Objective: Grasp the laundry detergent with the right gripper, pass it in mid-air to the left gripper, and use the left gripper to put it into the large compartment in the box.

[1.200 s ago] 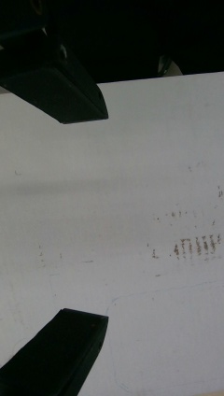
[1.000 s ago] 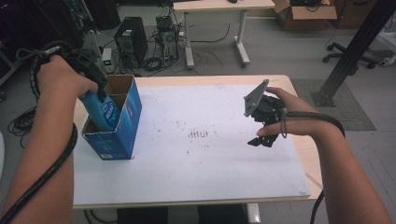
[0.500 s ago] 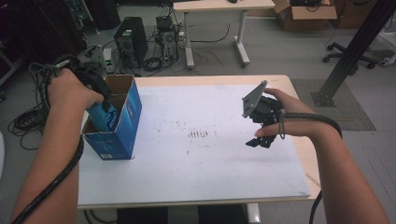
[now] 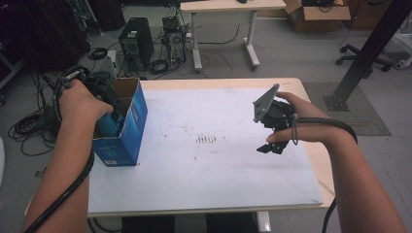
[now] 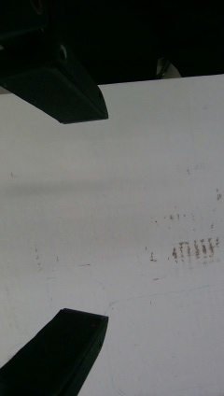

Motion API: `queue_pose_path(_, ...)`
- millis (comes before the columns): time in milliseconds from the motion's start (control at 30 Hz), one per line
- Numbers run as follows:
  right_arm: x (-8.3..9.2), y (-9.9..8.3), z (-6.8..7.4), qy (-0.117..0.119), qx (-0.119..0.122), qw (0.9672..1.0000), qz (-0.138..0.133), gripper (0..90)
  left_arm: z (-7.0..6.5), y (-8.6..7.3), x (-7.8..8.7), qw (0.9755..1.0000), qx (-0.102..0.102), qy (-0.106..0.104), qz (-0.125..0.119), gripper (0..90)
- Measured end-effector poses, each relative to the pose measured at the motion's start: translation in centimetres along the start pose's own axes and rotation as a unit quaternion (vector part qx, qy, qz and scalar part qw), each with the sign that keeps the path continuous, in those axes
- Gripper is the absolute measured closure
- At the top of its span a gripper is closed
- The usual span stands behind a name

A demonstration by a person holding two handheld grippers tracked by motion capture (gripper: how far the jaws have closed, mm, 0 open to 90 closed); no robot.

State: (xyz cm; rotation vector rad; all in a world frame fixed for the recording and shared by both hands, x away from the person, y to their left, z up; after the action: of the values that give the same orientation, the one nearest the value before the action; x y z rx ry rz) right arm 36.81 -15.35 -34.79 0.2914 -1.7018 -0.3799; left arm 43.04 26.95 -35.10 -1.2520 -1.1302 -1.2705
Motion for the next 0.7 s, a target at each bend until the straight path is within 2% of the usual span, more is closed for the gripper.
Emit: queue_pose_path(700, -0.5, -0.3, -0.1, 0.003, -0.001, 1.0, -0.003, 3.1, 0.1, 0.2, -2.8, 1.0, 0.0, 0.001, -0.001, 38.1)
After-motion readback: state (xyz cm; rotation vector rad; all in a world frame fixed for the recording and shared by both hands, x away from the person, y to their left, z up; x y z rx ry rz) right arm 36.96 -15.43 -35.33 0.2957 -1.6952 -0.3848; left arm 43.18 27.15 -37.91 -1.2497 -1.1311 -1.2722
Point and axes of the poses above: each handheld gripper's, and its own axes: x roughly backward along the jaws, y roughly out of its top, z roughly to its left, the point moved 10 cm from there along -x, roughly forward along the jaws, and after that the axes turned 3 degrees about -z, right-handed, at the moved point
